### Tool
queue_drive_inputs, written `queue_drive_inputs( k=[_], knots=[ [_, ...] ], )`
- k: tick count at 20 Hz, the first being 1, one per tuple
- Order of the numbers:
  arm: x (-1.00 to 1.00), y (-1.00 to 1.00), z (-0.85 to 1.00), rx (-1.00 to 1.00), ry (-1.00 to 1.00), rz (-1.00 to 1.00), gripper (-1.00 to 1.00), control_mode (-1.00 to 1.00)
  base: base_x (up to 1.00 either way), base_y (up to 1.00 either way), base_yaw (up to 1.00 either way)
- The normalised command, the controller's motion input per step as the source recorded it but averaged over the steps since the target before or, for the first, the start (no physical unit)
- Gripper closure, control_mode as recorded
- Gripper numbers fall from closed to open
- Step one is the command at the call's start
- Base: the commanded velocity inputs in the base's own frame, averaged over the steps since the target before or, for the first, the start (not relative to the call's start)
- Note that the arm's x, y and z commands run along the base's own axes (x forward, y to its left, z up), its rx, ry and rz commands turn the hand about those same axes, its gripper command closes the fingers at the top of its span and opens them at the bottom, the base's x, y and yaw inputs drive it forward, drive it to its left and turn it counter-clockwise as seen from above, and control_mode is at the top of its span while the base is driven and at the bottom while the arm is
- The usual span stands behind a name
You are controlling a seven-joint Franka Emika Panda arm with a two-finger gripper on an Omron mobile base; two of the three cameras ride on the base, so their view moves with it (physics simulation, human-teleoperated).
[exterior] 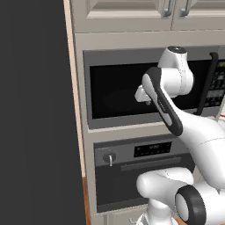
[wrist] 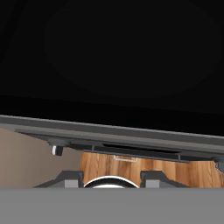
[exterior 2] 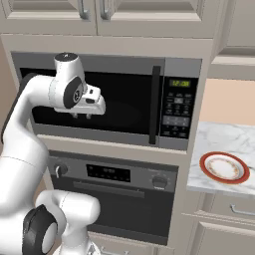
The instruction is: Take the baked cake out of the oven and place it on the plate for cooling. Then close the oven door.
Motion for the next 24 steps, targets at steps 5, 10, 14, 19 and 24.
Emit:
queue_drive_inputs(
  k=[5,10,14,19,24],
  knots=[
    [0.00,0.00,0.00,0.00,0.00,0.00,-1.00,1.00,0.00,0.00,0.00],
    [0.00,0.00,0.00,0.00,0.00,0.00,-1.00,1.00,0.00,0.00,0.00],
    [0.00,0.00,0.00,0.00,0.00,0.00,-1.00,1.00,0.00,0.00,0.00],
    [0.00,0.00,0.00,0.00,0.00,0.00,-1.00,1.00,0.00,0.00,0.00],
    [0.00,0.00,0.00,0.00,0.00,0.00,-1.00,1.00,-0.30,0.00,-0.01]
  ],
)
